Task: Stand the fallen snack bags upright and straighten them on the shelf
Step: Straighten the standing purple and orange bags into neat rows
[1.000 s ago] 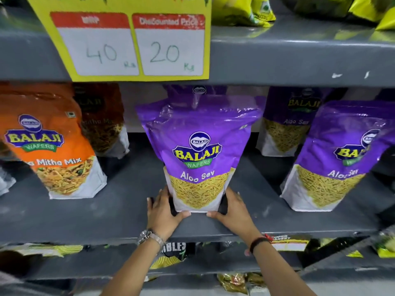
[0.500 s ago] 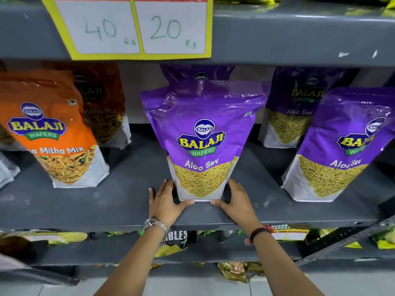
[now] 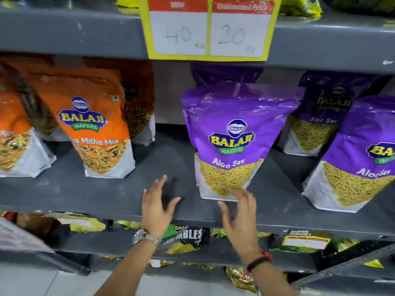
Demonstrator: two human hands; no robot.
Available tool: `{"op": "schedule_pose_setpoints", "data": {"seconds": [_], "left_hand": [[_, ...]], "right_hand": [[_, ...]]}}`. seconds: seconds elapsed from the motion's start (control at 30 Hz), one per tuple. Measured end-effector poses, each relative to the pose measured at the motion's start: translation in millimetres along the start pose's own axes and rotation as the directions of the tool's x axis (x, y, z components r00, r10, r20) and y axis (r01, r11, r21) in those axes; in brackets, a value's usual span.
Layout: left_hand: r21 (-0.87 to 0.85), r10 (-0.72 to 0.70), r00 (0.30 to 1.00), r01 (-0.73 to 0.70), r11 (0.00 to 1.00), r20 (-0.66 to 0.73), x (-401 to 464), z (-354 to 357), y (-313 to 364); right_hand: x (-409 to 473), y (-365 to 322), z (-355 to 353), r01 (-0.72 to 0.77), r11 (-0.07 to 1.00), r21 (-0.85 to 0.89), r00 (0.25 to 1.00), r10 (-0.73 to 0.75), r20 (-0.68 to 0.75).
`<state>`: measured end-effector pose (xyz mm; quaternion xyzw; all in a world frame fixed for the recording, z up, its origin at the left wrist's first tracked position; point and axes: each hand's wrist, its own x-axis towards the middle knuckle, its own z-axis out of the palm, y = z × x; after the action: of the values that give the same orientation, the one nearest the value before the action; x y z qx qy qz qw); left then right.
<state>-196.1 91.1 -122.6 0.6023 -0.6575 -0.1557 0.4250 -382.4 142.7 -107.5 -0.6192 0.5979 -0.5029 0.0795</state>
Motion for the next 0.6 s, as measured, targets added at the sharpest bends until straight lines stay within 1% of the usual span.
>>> {"op": "schedule_pose_setpoints", "data": {"seconds": [0.07, 0.13, 0.2, 0.27, 0.3, 0.33, 0.4, 0.43, 0.5, 0.53, 0.6], "left_hand": [[0.045, 0.019, 0.994, -0.015, 0.999, -0.106, 7, -32, -22], [0.089, 0.026, 0.982, -0.009, 0.996, -0.188, 17, -62, -45], [0.122, -0.003, 0.968, 0.034, 0.992, -0.251, 30, -87, -68], [0.104, -0.075, 0.962, 0.106, 0.989, -0.261, 47, -113, -98], [0.086, -0.105, 0.969, 0.127, 0.988, -0.223, 57, -123, -112], [0.056, -0.131, 0.981, 0.140, 0.989, -0.143, 69, -133, -126], [-0.037, -0.166, 0.984, 0.169, 0.985, 0.063, 92, -149, -148], [-0.095, -0.164, 0.974, 0.180, 0.979, 0.153, 103, -154, -155], [-0.186, -0.132, 0.949, 0.191, 0.964, 0.288, 123, -156, -165], [-0.203, -0.122, 0.932, 0.200, 0.959, 0.341, 132, -155, -168], [-0.203, -0.146, 0.906, 0.242, 0.949, 0.397, 141, -150, -175]], "right_hand": [[3, -20, 25, 0.088, 0.996, 0.007, 0.989, -0.089, 0.116], [8, -37, 52, 0.111, 0.994, 0.017, 0.963, -0.112, 0.245], [15, -46, 80, 0.077, 0.997, 0.005, 0.939, -0.074, 0.336], [25, -59, 118, -0.021, 0.999, 0.028, 0.909, 0.008, 0.416], [31, -65, 138, -0.078, 0.996, 0.043, 0.888, 0.050, 0.457], [37, -72, 159, -0.130, 0.990, 0.046, 0.860, 0.090, 0.503], [50, -86, 197, -0.221, 0.975, 0.028, 0.796, 0.164, 0.582], [56, -92, 211, -0.254, 0.967, 0.029, 0.781, 0.187, 0.596], [67, -100, 232, -0.301, 0.950, 0.084, 0.790, 0.199, 0.579], [71, -103, 239, -0.307, 0.946, 0.103, 0.802, 0.198, 0.564], [76, -106, 247, -0.296, 0.952, 0.080, 0.813, 0.207, 0.544]]}}
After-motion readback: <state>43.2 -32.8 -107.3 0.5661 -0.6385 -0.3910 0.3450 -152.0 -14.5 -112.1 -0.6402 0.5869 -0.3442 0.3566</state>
